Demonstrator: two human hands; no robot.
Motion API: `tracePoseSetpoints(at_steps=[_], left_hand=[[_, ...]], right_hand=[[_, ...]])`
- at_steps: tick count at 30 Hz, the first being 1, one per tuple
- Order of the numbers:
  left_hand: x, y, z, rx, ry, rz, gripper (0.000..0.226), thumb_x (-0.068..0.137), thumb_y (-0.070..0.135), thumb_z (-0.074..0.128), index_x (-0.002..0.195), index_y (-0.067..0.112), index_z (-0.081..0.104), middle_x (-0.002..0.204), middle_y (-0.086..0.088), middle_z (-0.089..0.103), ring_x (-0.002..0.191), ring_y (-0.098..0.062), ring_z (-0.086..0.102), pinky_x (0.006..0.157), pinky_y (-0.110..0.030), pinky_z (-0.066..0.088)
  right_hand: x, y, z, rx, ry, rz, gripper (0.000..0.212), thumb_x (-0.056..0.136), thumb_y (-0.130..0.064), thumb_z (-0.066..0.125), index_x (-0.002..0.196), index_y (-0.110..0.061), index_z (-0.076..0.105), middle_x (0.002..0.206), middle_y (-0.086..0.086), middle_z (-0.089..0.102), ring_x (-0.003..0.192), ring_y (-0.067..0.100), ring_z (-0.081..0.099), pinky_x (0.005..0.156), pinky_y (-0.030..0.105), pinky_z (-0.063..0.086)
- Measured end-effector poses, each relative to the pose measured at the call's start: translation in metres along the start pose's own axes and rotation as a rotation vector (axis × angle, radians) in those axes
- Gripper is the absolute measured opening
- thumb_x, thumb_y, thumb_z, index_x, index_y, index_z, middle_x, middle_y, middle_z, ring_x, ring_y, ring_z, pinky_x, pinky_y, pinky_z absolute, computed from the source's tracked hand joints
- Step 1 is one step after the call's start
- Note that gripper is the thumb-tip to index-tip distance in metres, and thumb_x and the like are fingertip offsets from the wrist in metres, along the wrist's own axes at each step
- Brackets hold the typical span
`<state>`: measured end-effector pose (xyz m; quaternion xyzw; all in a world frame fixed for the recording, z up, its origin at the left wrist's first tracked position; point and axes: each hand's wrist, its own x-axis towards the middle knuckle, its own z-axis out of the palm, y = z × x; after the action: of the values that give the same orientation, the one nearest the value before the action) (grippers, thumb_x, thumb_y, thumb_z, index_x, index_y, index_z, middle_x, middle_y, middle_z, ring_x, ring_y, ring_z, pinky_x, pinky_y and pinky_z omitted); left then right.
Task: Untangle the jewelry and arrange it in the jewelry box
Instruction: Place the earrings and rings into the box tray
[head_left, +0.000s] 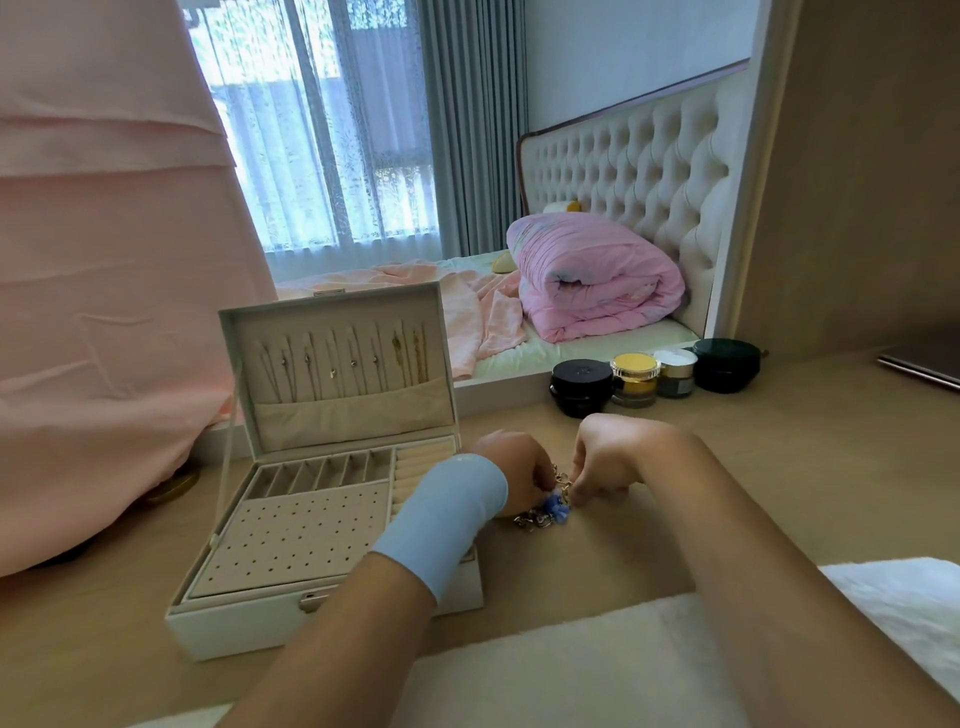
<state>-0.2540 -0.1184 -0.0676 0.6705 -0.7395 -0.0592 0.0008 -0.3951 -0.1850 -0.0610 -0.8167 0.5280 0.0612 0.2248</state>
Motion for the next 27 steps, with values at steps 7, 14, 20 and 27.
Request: tracePoseSetpoints(at_steps=[7,14,20,27], left_hand=[[-0.012,-0.011,-0.011,-0.26,0.082,0.005,0.028,0.088,0.033,0.066,0.115,0.028,0.067,0.11,0.009,0.067,0.103,-0.013,0.061,0.093,-0.03,0.05],[-0.039,-0.045,-0.033,-0.613,0.26,-0.09,0.011,0.08,0.025,0.078,0.088,0.026,0.07,0.082,0.008,0.072,0.08,-0.008,0.068,0.078,-0.024,0.055],[-0.074,-0.075,-0.04,-0.789,0.286,-0.098,0.013,0.077,0.016,0.081,0.086,0.017,0.072,0.075,0.003,0.073,0.065,-0.005,0.064,0.07,-0.021,0.056],[-0.098,-0.098,-0.038,-0.579,0.283,-0.127,0.006,0.079,0.026,0.079,0.082,0.026,0.074,0.081,0.009,0.072,0.078,-0.004,0.066,0.075,-0.018,0.052]], right_hand=[[-0.018,-0.012,-0.014,0.101,0.017,-0.087,0.014,0.084,-0.022,0.077,0.093,-0.012,0.073,0.086,0.002,0.074,0.058,0.012,0.064,0.048,0.023,0.043],[-0.031,-0.042,-0.019,0.459,0.131,-0.349,0.011,0.086,-0.016,0.078,0.094,-0.012,0.072,0.084,0.005,0.077,0.061,0.014,0.071,0.045,0.022,0.046],[-0.036,-0.066,-0.004,0.612,0.126,-0.462,0.016,0.084,-0.015,0.08,0.099,-0.014,0.074,0.086,0.005,0.077,0.062,0.017,0.07,0.05,0.025,0.051],[-0.031,-0.093,0.02,0.462,0.22,-0.52,0.008,0.084,-0.022,0.081,0.091,-0.024,0.08,0.079,-0.006,0.076,0.055,0.01,0.064,0.06,0.027,0.058]])
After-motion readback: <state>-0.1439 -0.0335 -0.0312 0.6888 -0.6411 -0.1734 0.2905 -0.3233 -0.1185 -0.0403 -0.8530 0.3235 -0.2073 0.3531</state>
